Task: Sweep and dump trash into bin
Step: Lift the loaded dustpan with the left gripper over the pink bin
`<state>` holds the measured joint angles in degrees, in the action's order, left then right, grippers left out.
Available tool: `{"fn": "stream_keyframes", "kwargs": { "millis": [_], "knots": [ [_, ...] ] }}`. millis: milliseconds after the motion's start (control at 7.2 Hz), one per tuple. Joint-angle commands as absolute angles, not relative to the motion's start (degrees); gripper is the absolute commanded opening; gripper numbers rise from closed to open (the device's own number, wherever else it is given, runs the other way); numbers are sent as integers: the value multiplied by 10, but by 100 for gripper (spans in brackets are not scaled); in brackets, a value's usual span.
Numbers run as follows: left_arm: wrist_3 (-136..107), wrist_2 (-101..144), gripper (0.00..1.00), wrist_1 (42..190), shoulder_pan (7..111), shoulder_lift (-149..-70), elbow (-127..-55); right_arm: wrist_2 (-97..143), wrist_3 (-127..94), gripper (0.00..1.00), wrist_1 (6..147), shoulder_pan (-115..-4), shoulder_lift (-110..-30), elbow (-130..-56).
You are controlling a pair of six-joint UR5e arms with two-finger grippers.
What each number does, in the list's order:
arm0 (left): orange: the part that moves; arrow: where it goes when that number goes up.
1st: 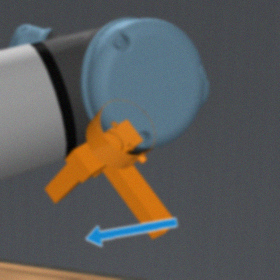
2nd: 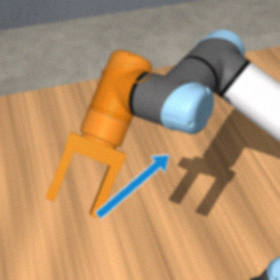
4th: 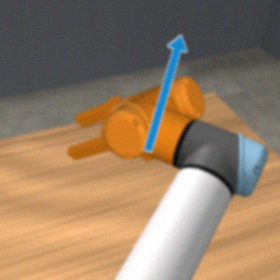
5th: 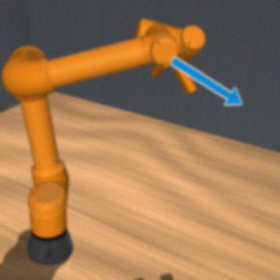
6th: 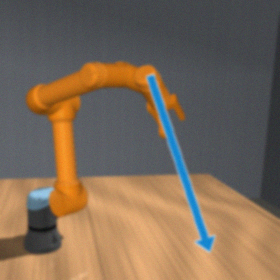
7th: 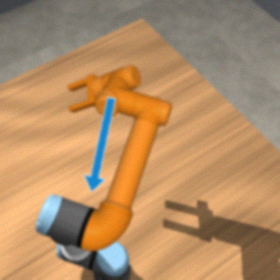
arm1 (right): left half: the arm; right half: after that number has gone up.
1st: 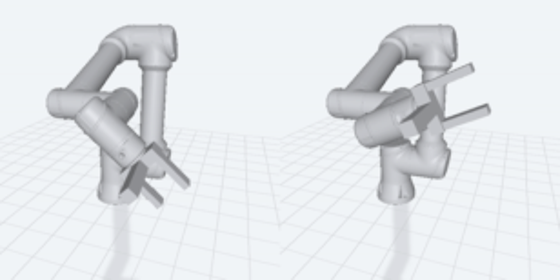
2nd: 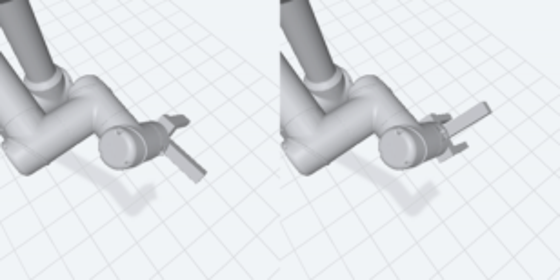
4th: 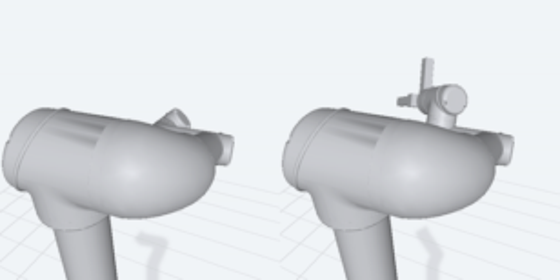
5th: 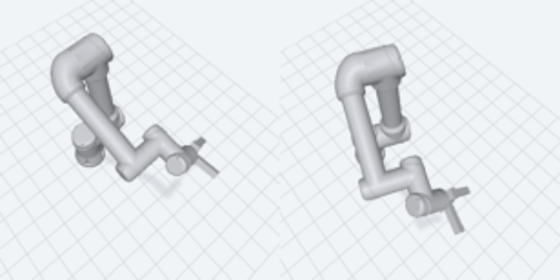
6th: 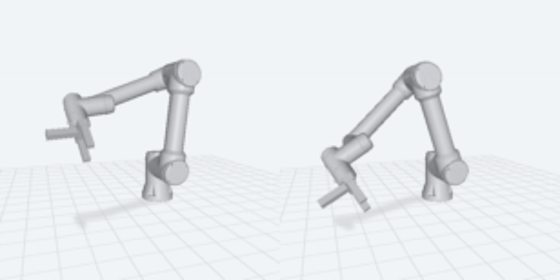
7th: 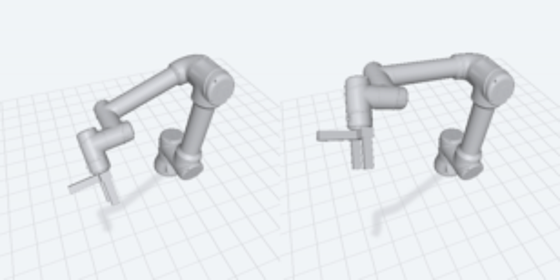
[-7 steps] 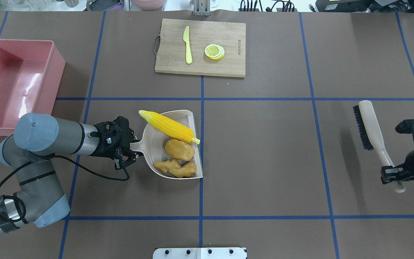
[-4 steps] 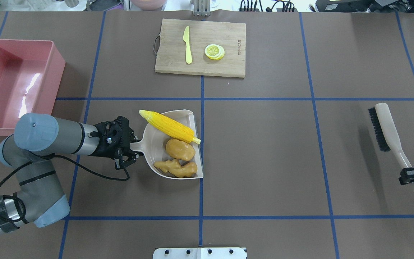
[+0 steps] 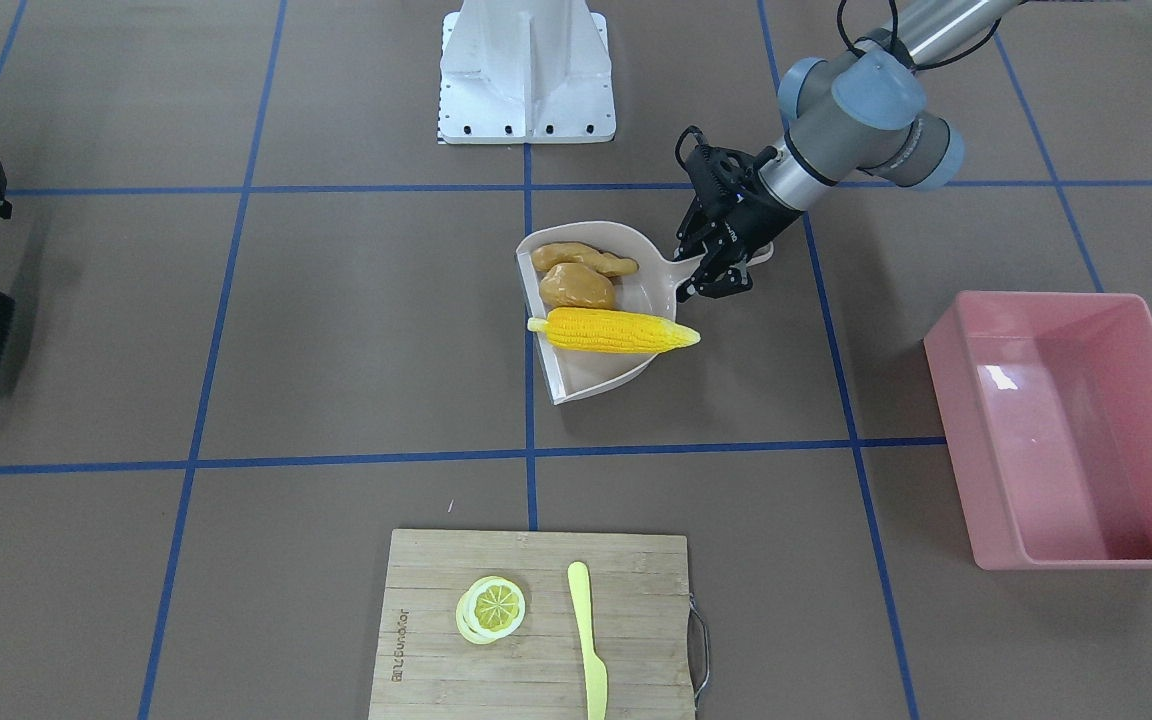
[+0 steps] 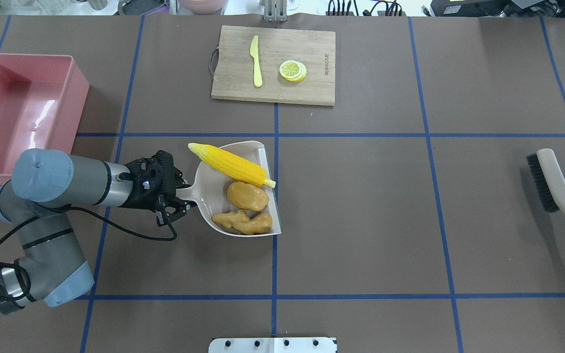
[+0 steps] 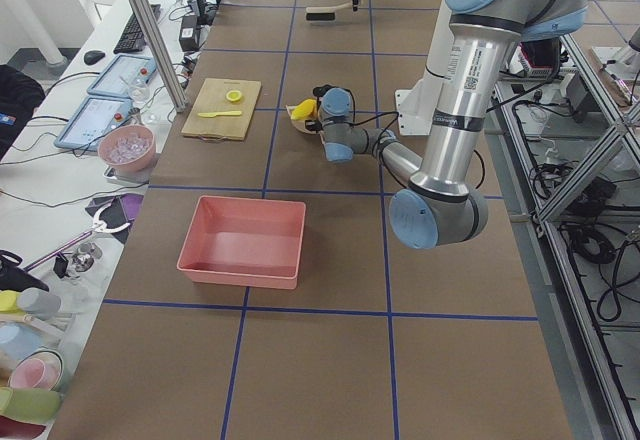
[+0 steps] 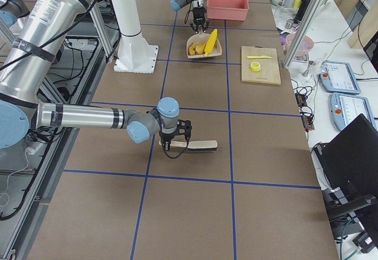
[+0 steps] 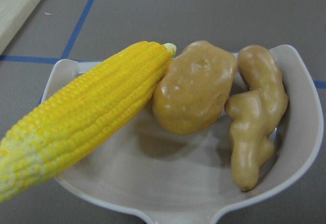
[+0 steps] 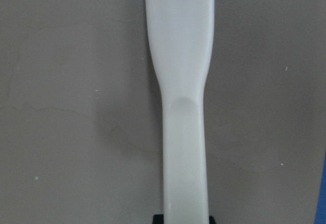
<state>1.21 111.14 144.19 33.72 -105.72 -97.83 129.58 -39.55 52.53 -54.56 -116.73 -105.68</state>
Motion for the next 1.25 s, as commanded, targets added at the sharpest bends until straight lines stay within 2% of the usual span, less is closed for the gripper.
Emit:
{"fn": "stream_keyframes", "kwargs": {
  "millis": [0, 139, 278, 694, 833, 1111],
  "knots": [
    [5, 1087, 15, 1443, 389, -1052, -1011, 1303, -393, 0, 502, -555, -1175, -1039],
    [4, 1079, 11, 1446, 412, -1050, -1018, 1306, -393, 0, 503, -555, -1178, -1038],
    [4, 1055, 0, 1475, 424, -1050, -1019, 1312, -393, 0, 503, -555, -1179, -1037],
    [-15, 972, 0, 1478, 425, -1050, -1020, 1314, -393, 0, 506, -555, -1178, -1030],
    [-81, 970, 0, 1473, 425, -1050, -1020, 1314, -393, 9, 507, -555, -1178, -1028],
    [-96, 925, 0, 1484, 426, -1028, -1034, 1314, -397, 88, 507, -555, -1177, -1027]
  ]
}}
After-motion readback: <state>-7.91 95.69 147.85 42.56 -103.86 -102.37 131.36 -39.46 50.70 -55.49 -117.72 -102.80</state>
